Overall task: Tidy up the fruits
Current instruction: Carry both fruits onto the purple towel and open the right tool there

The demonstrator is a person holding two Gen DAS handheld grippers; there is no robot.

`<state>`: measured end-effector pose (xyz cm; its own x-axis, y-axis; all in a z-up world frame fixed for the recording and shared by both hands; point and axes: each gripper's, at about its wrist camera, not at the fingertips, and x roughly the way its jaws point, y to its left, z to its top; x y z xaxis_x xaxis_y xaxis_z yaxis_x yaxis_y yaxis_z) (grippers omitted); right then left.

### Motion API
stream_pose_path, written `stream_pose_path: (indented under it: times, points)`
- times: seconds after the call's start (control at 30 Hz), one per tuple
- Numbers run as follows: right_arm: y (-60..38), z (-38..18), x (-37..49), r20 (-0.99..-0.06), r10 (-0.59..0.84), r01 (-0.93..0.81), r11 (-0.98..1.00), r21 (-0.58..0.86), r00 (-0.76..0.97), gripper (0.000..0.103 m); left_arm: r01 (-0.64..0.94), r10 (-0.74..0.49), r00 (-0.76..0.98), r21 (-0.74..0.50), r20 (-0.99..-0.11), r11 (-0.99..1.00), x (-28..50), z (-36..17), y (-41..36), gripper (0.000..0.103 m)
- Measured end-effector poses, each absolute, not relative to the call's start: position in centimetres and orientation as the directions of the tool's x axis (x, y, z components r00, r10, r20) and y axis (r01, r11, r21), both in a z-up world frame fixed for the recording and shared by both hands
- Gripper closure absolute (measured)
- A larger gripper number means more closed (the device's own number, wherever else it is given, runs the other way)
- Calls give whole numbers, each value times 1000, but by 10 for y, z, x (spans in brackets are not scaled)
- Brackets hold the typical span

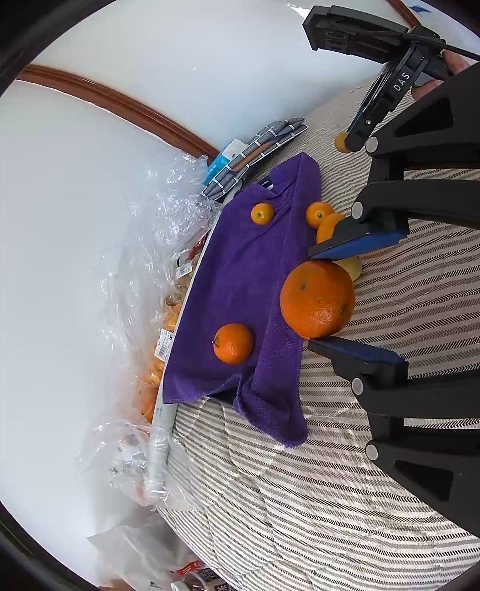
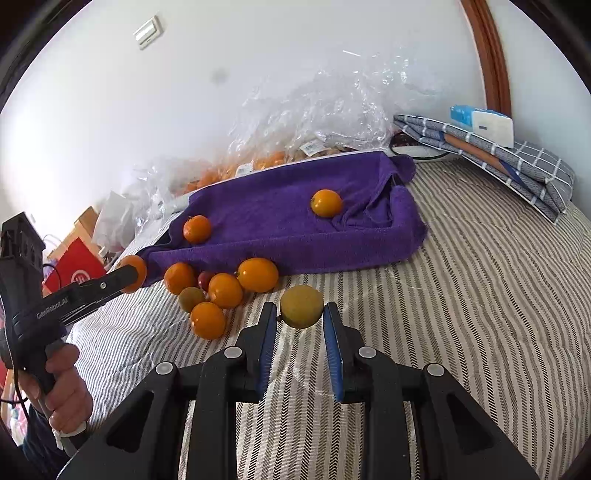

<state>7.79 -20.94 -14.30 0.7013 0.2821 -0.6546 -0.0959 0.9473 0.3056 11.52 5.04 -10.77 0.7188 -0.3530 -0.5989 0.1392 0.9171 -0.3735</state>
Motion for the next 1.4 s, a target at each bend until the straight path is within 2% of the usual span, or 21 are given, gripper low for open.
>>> stream_pose_path:
  times: [0.13, 0.3, 0.4, 0.6, 0.97, 1.2, 1.4]
  points:
    - [-207, -138, 82, -679, 254, -97, 961, 260, 688, 77, 129, -322, 742, -346, -589, 929, 114, -102, 50, 63]
    - [-206, -111, 91, -655, 229, -128, 972, 200, 720, 77, 122, -326, 743, -360, -584, 925, 125, -86, 54, 63]
    - [-206, -97, 107, -640, 204, -128, 978, 164, 741, 77, 134, -300, 765, -315, -570, 940, 136, -70, 49, 63]
    - [-209, -87, 153, -636, 190, -116, 981, 156, 748, 77, 125, -295, 758, -315, -582, 941, 176, -65, 41, 63]
    - [-215, -129, 200, -699, 202, -105, 978, 179, 686, 77, 107, -287, 707, -304, -646, 947, 223, -109, 14, 63]
    - [-217, -140, 208, -725, 282, -111, 955, 275, 629, 77, 110, -279, 671, -280, -687, 954, 232, -122, 8, 63]
    - [-211, -144, 209, -745, 236, -98, 969, 225, 624, 77, 113, -268, 645, -257, -716, 960, 234, -128, 4, 63]
